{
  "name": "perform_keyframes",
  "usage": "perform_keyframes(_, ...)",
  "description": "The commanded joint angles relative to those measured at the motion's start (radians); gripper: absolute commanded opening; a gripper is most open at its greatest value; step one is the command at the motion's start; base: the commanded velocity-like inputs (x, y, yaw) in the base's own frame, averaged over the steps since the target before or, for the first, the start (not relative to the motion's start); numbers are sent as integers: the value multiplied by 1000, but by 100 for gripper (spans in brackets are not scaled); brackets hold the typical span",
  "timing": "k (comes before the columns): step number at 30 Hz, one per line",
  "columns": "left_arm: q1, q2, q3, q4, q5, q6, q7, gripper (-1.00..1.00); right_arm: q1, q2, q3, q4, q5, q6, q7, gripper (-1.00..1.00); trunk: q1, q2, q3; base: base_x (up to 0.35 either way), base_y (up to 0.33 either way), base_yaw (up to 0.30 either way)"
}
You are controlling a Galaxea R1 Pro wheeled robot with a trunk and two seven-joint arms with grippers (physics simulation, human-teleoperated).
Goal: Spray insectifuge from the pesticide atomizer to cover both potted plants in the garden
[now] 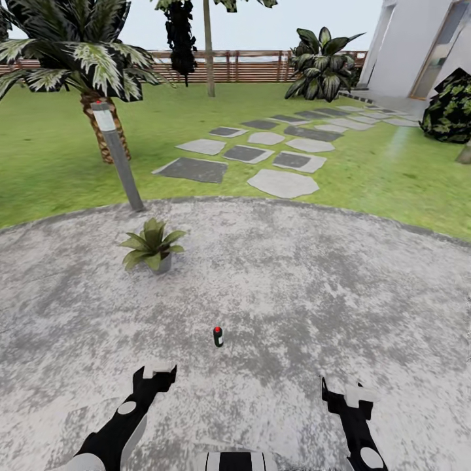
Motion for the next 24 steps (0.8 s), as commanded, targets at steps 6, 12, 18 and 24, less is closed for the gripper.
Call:
perform_keyframes(6, 5, -6, 2, 7, 8, -13, 1, 100, -1, 0, 1, 1, 1, -3, -3, 100, 0, 0, -1, 16, 0, -299)
perform_keyframes(12, 8, -9, 1, 4, 4, -15, 0, 100, -1, 0, 1, 0, 2, -3, -3, 100, 0, 0, -1, 132, 0, -299)
perform_keyframes(18, 7, -8, 0, 10, 2, -16, 0, 100, -1, 0, 1, 0, 2, -3, -4, 100, 0, 0, -1, 226, -38, -123)
perform_keyframes(24, 13, -12, -5, 17, -4, -23, 0, 100, 1, 12, 1, 0, 5, -5, -4, 100, 0, 0, -1, 51, -12, -7)
